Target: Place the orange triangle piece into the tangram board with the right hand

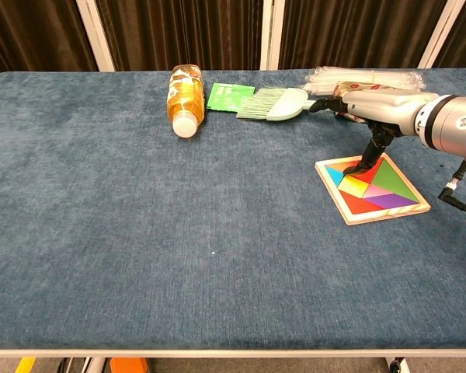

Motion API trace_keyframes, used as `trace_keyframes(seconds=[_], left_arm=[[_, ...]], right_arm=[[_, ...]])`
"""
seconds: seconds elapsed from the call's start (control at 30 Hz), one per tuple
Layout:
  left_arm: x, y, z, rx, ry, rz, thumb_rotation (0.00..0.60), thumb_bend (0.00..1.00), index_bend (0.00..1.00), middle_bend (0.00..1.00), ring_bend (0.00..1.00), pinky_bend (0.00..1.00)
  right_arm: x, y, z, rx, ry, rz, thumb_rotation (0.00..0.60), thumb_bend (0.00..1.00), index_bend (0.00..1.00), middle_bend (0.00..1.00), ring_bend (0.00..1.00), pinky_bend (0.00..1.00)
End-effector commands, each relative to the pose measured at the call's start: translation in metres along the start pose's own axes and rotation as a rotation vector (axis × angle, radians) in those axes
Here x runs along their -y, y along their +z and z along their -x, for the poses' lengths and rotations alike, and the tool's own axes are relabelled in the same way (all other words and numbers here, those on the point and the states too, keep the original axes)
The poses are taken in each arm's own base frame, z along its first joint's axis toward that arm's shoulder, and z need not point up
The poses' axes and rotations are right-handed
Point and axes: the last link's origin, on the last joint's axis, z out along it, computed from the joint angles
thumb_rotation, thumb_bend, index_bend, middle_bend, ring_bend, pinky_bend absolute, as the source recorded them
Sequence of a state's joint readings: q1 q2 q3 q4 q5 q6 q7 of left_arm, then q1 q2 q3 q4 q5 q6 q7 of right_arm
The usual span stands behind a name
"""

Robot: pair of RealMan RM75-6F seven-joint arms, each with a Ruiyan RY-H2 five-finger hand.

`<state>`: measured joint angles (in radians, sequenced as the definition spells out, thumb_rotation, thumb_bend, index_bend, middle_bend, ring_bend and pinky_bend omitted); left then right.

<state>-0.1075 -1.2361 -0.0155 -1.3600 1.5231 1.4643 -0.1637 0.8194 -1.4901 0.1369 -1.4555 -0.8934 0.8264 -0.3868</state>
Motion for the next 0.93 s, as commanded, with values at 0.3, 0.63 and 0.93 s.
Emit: trace_keyframes(seconds=[0.3, 0.63, 0.93], left_arm=[[-0.001, 0.0, -0.002, -0.01, 0.001, 0.002, 0.6, 0.0, 0.17, 0.13, 0.05, 0.14], [-0.01, 0.003, -0.008, -0.023, 0.016, 0.026, 0.6, 0.0, 0.17, 0.13, 0.05, 0.14], [-0.015, 0.004, -0.01, -0.033, 0.037, 0.03, 0.6, 0.0, 0.17, 0.13, 0.05, 0.14]], right_arm=[[-0.01, -0.033, -0.025, -0.106, -0.006, -0.019, 0.6, 0.11, 0.0, 0.0, 0.0, 0.0], [-0.087, -0.197, -0.007, -0.201, -0.149, 0.195, 0.6, 0.14, 0.0, 0.0, 0.0, 0.0], [-0.124, -0.272, 0.03, -0.308, -0.147, 0.339, 0.6, 0.15, 0.0, 0.0, 0.0, 0.0]])
